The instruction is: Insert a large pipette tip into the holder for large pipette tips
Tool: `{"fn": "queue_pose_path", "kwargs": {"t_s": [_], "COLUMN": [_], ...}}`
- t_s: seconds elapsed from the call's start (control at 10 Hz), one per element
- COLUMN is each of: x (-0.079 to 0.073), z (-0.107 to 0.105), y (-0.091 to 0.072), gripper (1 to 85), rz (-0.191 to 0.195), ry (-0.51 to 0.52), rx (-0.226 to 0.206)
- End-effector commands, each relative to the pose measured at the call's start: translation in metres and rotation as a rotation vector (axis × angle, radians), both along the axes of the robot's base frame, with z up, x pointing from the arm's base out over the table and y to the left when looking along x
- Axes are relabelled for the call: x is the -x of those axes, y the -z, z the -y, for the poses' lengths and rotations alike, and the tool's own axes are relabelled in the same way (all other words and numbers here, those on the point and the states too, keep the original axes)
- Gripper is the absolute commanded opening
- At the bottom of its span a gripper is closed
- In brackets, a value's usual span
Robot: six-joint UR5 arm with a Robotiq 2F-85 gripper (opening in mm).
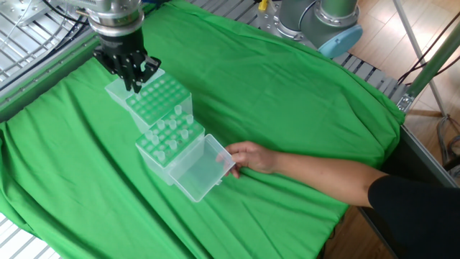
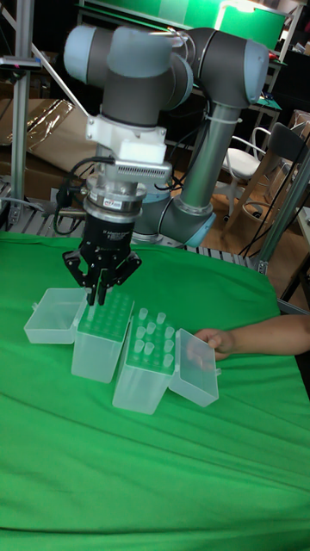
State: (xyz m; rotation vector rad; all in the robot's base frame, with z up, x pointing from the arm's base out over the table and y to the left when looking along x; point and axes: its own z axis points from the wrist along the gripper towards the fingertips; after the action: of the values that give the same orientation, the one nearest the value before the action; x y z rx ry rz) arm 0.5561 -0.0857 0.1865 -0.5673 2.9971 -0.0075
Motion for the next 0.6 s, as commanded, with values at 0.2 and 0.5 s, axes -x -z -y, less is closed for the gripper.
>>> {"fn": "queue_pose_path", "kwargs": {"t_s": [0.2, 0.5], "x": [-0.008, -0.007], "z": [-0.006, -0.015], "y": [-0.05, -0.081], "gripper": [15.7, 15.0], "rz": [-0.022, -0.05], "ry": [-0.012, -0.013], "rx": [0.025, 0.037]}}
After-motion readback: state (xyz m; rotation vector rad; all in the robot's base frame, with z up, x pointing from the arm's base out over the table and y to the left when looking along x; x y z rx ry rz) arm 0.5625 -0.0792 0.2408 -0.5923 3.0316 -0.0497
